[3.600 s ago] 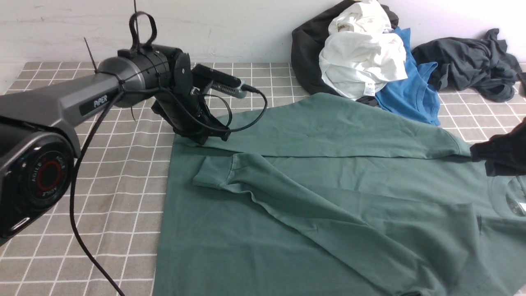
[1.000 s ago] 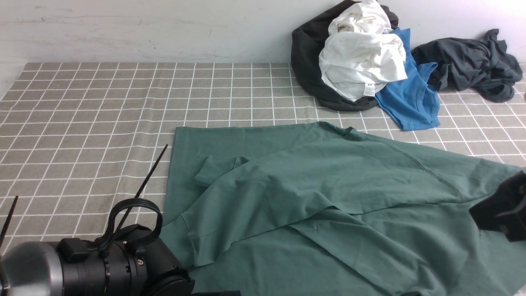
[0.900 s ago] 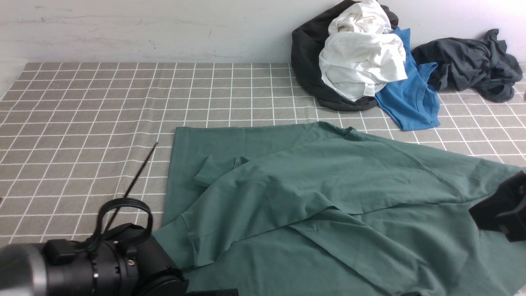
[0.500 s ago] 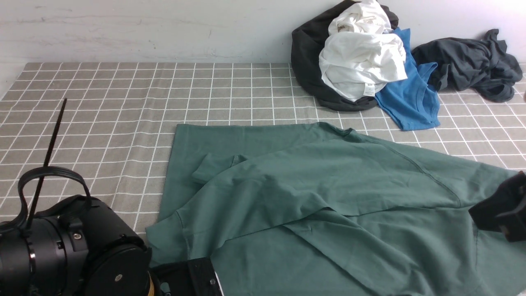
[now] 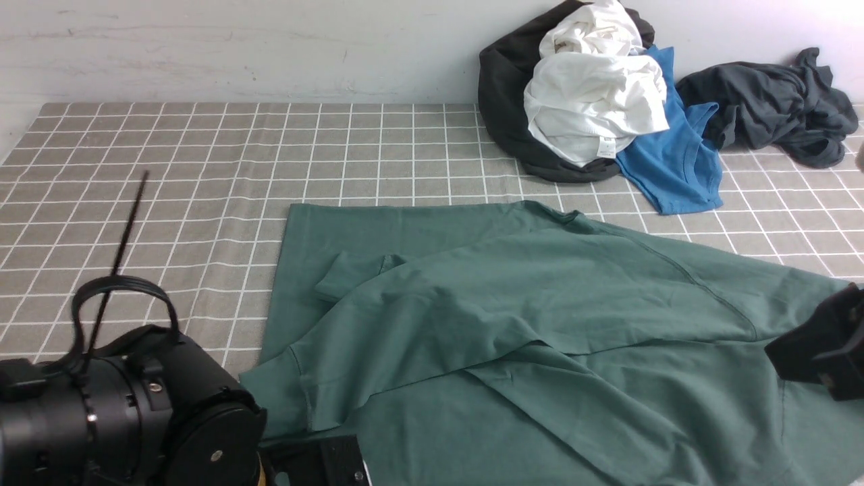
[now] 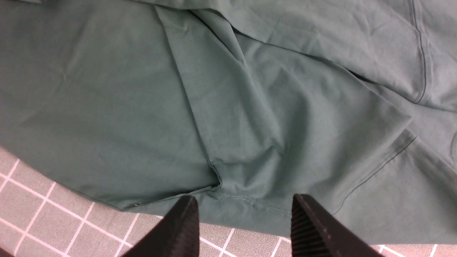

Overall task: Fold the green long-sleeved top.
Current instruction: Use both arms simultaneously to clamp the lower edge of the clothing fabric

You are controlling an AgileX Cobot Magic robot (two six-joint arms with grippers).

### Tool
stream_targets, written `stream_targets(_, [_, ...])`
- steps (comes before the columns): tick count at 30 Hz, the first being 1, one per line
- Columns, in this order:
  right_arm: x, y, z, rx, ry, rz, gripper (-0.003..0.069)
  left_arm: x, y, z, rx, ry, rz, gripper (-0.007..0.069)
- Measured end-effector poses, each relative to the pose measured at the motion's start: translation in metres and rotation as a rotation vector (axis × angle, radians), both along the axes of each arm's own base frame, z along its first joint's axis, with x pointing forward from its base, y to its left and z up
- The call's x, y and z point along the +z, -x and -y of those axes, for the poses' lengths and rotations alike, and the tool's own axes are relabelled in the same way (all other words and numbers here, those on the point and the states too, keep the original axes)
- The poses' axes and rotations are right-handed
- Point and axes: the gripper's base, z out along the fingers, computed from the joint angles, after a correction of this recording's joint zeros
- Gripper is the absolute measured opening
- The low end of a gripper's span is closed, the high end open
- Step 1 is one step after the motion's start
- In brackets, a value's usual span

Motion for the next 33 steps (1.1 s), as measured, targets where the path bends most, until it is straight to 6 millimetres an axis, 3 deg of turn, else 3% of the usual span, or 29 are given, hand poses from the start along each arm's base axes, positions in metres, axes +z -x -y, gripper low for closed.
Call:
stream_targets(5, [0.000,0.000,0.000,0.000,0.000,0.000,0.0336,-0.017,-0.007,0.006,0.012,-0.008,-0.008,0.0483])
stream_targets(7, [0.000,0.000,0.000,0.000,0.000,0.000,0.0336,-0.017,-0.009,0.008,0.043,-0.005,-0.003,0.0401])
stream_targets(12, [0.000,0.001,-0.001,0.063,0.033,0.018,0.0336,-0.012,-0.010,0.009,0.078,-0.025,-0.026,0.0062])
stream_targets(15, [-0.001,0.003,-0.005,0.158,0.070,0.037,0.0336,-0.011,-0.008,0.006,0.073,-0.057,-0.046,0.0008])
stream_targets(19, [-0.013,0.007,-0.010,0.285,0.128,0.027,0.0336,-0.007,-0.007,-0.003,0.110,-0.100,-0.068,-0.0005])
stream_targets(26, [-0.081,0.016,-0.005,0.431,0.249,-0.120,0.0356,0.009,0.000,-0.047,0.320,-0.080,-0.085,-0.0007])
stream_targets(28, [-0.108,0.014,-0.004,0.480,0.281,-0.111,0.0367,0.014,0.000,-0.053,0.369,-0.040,-0.072,-0.0007])
stream_targets(33, [-0.152,0.016,-0.003,0.578,0.326,-0.075,0.0376,0.020,0.001,-0.055,0.398,-0.006,-0.058,-0.0007])
